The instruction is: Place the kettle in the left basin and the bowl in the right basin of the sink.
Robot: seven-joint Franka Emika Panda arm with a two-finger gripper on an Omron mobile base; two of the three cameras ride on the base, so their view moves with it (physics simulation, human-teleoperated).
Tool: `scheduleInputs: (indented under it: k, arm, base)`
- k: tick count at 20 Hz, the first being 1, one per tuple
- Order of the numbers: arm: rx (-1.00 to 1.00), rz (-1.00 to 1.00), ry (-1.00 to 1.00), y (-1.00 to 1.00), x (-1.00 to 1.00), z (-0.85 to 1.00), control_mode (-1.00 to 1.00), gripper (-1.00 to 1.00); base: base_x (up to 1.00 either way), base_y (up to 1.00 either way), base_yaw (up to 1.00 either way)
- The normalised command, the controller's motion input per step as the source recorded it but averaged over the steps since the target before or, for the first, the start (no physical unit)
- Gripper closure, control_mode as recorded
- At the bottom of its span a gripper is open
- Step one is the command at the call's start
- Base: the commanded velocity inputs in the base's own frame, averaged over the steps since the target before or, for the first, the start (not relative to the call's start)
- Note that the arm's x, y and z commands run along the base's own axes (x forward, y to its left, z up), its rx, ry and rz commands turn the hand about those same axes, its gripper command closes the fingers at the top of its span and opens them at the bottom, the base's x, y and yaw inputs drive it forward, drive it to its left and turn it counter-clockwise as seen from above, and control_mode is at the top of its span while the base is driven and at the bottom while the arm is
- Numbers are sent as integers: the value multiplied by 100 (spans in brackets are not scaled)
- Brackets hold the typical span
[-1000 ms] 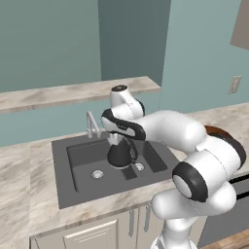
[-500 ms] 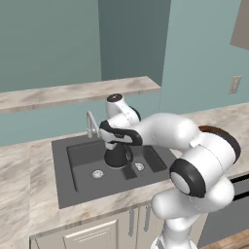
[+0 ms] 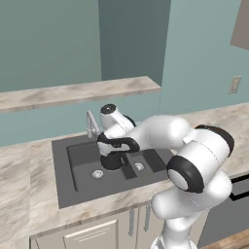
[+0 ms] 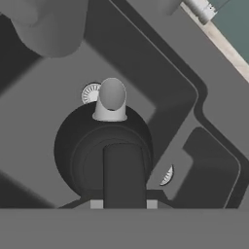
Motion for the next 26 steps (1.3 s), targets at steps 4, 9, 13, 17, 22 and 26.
scheduleInputs:
  k: [4,9,13,17,22,26]
  arm:
    - [0,-2,-1,0,0,-26,-100,100]
    - [0,-2,-1,0,7,-23,-100,100]
    - [0,-1,0,1,20,-14,-100,100]
    - [0,-1,0,0,13,-22,-100,100]
    - [0,-1,0,1,6,-24,-100,100]
    - [0,-2,0,1,4,-26,-100,100]
  base:
    - [0,0,0]
    - [0,0,0]
    - [0,0,0]
    - [0,0,0]
    - [0,0,0]
    - [0,0,0]
